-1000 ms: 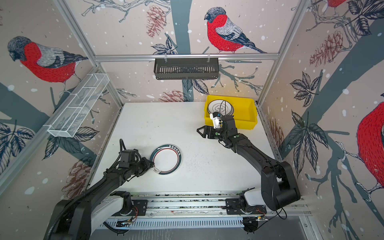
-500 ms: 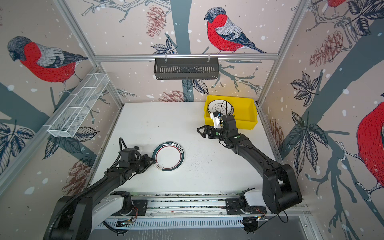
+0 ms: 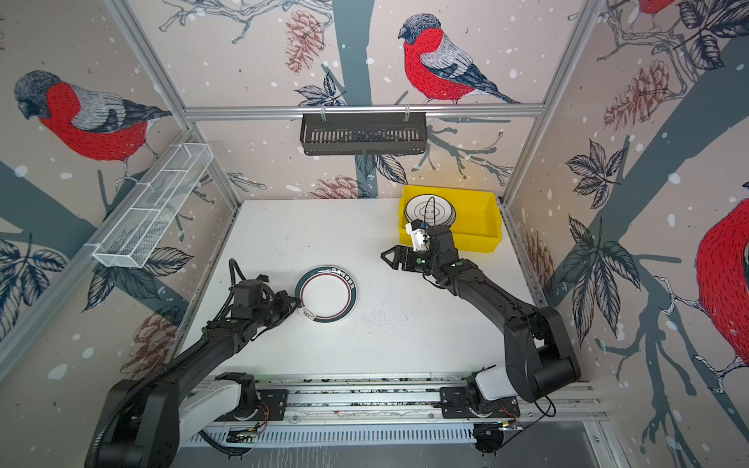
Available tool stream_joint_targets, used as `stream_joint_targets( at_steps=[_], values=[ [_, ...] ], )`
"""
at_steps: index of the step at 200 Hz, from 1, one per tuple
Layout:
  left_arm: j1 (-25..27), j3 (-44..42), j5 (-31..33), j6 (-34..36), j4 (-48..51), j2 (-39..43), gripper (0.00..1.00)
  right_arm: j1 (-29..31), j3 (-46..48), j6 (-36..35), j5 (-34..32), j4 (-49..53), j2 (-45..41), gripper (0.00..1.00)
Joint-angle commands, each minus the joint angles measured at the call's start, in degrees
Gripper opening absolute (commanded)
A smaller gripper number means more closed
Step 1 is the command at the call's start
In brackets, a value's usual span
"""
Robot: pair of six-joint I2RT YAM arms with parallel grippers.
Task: Place the plates into the plastic bin on the countertop
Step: 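Lift the ringed plate upright with the left gripper toward the right gripper, then grasp the plate rim with the right gripper while the left gripper holds it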
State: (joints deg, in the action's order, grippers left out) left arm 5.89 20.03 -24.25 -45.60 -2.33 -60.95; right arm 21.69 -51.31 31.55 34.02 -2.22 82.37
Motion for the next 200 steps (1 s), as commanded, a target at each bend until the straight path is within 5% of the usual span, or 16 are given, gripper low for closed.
stream_joint_targets(
  at_steps=[1,110,200],
  values=[
    [0.0,2.19,-2.57,-0.89,-4.31,-0.4,0.0,0.19,-0.07,0.83,0.25,-1.85,-0.04,0.85],
    [3.64,8.49,-5.41,-6.27,-12.92,-2.0,0.0,4.55,0.75,5.7,-1.1,-6.22,2.56,0.85],
    [8.56,18.98,-6.41,-7.75,-20.7,-15.54,0.0,8.28,1.85,8.79,-6.25,-11.25,1.83,0.75]
  ],
)
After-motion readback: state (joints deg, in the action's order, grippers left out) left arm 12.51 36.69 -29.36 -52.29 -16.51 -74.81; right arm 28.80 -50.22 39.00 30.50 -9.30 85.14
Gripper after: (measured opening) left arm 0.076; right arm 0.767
